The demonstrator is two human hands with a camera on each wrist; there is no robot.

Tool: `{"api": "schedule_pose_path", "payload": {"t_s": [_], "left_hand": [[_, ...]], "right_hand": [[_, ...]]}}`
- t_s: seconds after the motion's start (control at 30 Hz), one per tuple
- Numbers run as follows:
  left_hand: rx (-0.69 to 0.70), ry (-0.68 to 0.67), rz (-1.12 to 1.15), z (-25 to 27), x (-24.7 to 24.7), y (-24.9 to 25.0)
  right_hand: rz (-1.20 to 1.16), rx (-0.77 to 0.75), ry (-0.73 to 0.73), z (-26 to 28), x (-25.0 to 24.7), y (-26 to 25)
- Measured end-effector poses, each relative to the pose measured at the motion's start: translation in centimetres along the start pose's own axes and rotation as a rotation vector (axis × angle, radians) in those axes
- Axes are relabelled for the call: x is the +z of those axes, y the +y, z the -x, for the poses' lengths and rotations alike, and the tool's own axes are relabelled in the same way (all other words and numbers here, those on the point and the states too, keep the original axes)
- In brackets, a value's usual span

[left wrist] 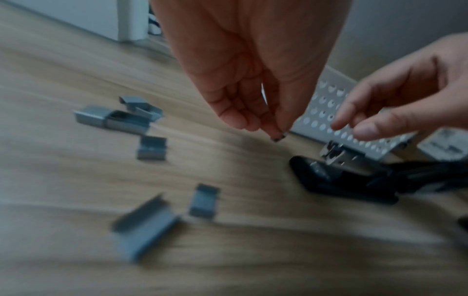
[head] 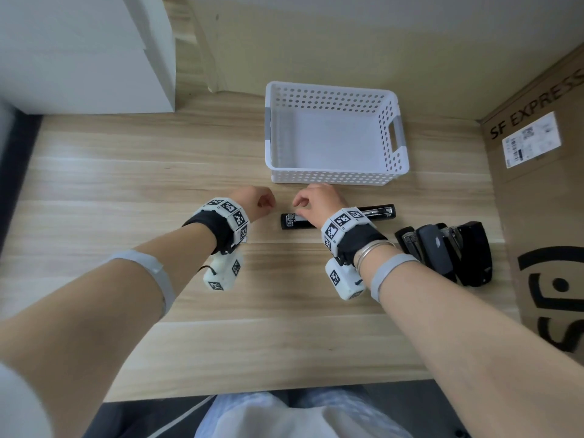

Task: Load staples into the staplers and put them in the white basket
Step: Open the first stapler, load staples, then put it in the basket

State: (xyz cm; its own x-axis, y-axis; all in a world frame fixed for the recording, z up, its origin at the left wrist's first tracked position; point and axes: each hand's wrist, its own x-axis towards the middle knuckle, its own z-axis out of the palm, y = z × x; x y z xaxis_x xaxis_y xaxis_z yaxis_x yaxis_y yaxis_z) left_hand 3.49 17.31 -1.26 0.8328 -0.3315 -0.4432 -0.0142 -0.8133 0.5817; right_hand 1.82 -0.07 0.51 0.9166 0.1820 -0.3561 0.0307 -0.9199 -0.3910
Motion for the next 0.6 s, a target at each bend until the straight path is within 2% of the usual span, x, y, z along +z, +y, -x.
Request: {"api": "schedule_pose_path", "payload": {"t_s": [0.17, 0.47, 0.6], "left_hand": [[0.045, 0.034, 0.290, -0.5, 0.4, 1.5], [0.056, 0.082, 0.527, -0.3, 0.5, 1.9], [0.043, 0.064, 0.543, -0.3, 0.6, 1.9]], "right_hand": [[-0.031, 0.037, -0.043, -0.1, -0.2, -1.0], [-0.211, 0.137, 0.016, 0.4, -1.0, -1.0], [-0.254, 0.136, 0.035, 0.4, -0.9, -0.9]]}}
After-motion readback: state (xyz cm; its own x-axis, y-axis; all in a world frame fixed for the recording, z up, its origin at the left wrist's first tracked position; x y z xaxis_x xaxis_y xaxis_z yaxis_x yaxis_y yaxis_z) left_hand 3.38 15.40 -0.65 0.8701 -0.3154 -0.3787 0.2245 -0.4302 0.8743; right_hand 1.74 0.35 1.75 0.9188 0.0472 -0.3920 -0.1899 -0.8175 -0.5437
